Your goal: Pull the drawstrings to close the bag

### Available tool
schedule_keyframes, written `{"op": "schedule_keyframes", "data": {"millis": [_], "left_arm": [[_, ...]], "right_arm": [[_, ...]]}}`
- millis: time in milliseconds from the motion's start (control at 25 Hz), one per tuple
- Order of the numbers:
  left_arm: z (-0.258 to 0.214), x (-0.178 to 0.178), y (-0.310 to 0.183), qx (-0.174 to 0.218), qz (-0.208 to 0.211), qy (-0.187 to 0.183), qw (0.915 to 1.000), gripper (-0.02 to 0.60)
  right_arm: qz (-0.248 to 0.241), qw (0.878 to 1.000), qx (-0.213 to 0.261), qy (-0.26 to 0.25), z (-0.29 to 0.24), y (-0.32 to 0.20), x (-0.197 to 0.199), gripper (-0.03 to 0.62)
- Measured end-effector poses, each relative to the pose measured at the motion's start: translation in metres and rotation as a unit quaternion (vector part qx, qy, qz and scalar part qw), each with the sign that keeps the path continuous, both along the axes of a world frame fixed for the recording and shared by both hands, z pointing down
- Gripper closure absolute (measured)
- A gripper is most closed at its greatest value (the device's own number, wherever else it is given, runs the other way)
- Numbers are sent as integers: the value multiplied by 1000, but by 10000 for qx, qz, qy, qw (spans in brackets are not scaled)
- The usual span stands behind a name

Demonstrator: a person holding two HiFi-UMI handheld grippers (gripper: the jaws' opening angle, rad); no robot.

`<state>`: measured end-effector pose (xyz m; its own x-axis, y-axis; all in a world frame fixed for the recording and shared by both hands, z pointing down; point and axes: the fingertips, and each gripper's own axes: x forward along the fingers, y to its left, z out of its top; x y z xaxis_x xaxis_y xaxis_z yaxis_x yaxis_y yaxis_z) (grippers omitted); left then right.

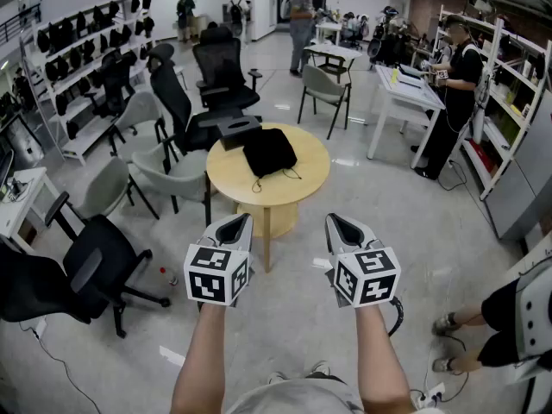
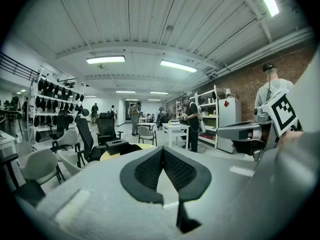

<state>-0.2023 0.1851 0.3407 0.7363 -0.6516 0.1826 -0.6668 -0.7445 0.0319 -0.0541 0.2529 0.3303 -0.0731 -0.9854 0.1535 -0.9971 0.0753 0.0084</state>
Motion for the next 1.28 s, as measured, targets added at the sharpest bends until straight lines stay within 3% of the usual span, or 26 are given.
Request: {"op": "schedule_keyframes", "data": {"millis": [640,960,1280], "left_arm": [[10,9,-24,-86,-60,9,9999,575],[16,35,-49,-95,-68,41,9999,551],[17,76,-105,-159,-247,-58,9996,499]], "right_arm": [[122,9999,103,-6,3,-19,17,577],[112,9999,105,-48,10,-45,44,551],[-79,9998,69,-153,13,-106,86,528]]}}
